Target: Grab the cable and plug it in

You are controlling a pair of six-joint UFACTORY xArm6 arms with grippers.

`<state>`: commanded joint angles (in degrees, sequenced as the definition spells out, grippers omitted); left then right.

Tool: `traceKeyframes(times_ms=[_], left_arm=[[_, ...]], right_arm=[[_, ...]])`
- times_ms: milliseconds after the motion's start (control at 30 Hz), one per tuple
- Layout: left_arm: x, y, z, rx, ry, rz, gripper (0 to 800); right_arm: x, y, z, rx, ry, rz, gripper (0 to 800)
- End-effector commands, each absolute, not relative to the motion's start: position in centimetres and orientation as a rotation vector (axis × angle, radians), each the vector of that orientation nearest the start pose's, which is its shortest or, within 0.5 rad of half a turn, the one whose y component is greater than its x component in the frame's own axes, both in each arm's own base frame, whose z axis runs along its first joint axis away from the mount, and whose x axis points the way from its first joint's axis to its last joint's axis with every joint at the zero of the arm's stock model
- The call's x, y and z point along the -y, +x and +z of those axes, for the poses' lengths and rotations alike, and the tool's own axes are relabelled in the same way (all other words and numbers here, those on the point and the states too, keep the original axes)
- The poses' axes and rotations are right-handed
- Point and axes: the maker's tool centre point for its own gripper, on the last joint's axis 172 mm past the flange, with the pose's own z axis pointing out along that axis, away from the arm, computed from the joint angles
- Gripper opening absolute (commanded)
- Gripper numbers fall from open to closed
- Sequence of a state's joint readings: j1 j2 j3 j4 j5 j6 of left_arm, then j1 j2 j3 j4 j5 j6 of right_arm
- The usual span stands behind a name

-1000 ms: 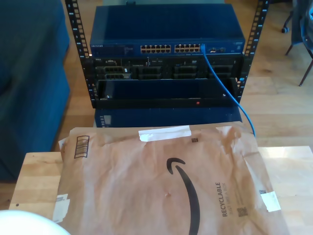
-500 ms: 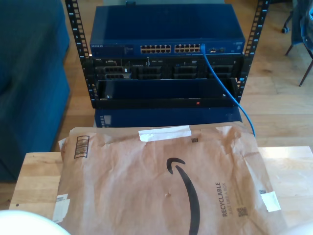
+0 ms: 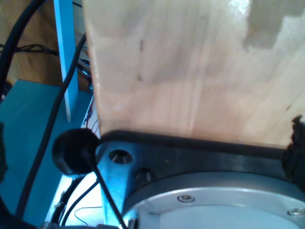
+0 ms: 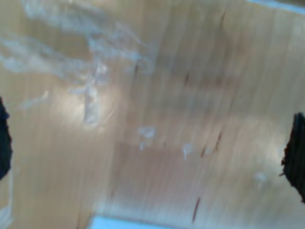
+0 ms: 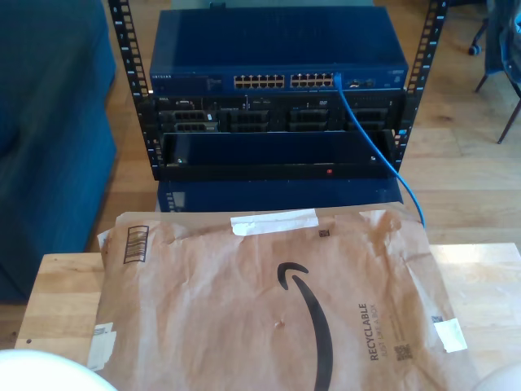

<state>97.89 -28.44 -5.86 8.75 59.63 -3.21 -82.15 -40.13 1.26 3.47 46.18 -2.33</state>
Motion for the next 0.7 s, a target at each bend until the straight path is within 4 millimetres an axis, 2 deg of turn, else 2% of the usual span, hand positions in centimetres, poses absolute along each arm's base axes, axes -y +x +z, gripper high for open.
traceKeyframes(times_ms=[700], left_arm=[[-11.88,-4.62,2.90,-2.095,1.920,-0.552,799]], right_arm=[[16.81,2.74,2.19,-2.025,-2.236,0.102,797]])
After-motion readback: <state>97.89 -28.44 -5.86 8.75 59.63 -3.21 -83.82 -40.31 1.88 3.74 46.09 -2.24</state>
